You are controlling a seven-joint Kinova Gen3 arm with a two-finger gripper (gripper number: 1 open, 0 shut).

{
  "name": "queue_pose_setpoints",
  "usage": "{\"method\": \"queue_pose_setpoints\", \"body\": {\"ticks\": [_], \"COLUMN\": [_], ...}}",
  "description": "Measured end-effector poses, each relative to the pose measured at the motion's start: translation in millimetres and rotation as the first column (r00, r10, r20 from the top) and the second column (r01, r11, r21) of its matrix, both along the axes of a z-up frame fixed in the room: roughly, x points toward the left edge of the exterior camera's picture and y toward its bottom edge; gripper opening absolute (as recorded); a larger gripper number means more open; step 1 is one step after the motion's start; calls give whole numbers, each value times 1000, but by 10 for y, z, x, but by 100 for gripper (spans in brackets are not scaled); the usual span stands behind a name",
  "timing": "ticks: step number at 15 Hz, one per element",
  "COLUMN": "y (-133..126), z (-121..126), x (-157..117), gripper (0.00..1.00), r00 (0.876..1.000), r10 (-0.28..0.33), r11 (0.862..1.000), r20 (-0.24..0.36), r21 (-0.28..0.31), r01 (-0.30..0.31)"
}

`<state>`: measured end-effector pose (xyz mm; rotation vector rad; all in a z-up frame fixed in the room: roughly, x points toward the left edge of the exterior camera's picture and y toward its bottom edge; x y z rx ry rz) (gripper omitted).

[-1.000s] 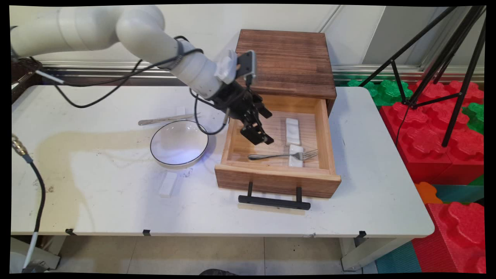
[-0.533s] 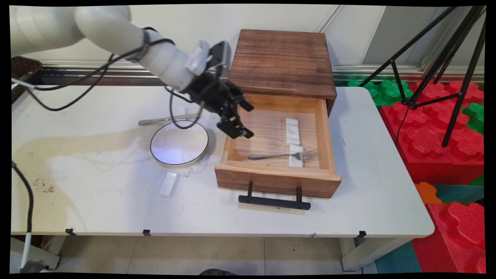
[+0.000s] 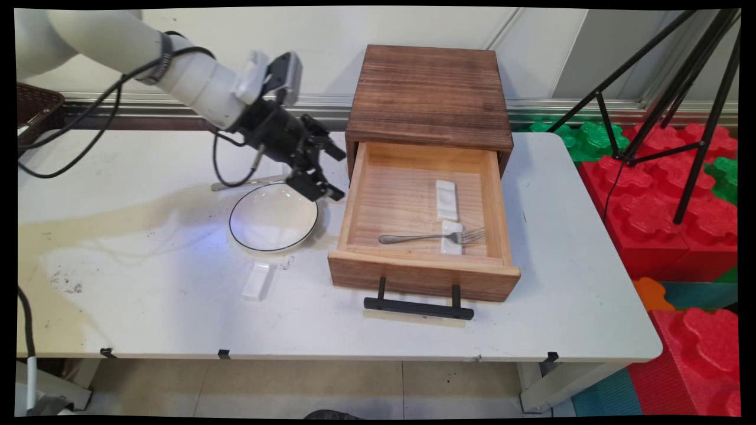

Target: Pick up the knife from the left of the white plate

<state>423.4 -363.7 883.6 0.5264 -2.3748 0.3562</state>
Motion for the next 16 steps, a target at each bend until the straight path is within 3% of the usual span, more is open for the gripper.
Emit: {"method": "queue_pose_setpoints", "body": {"ticks": [9, 16], "y": [84, 86], "z": [-161, -402], "x": [857, 1400], "gripper": [100, 100], "r00": [989, 967], "r10": [93, 136], "r11": [996, 989], "r20": [112, 216], "r21": [9, 18], "r01": [-94, -144]}}
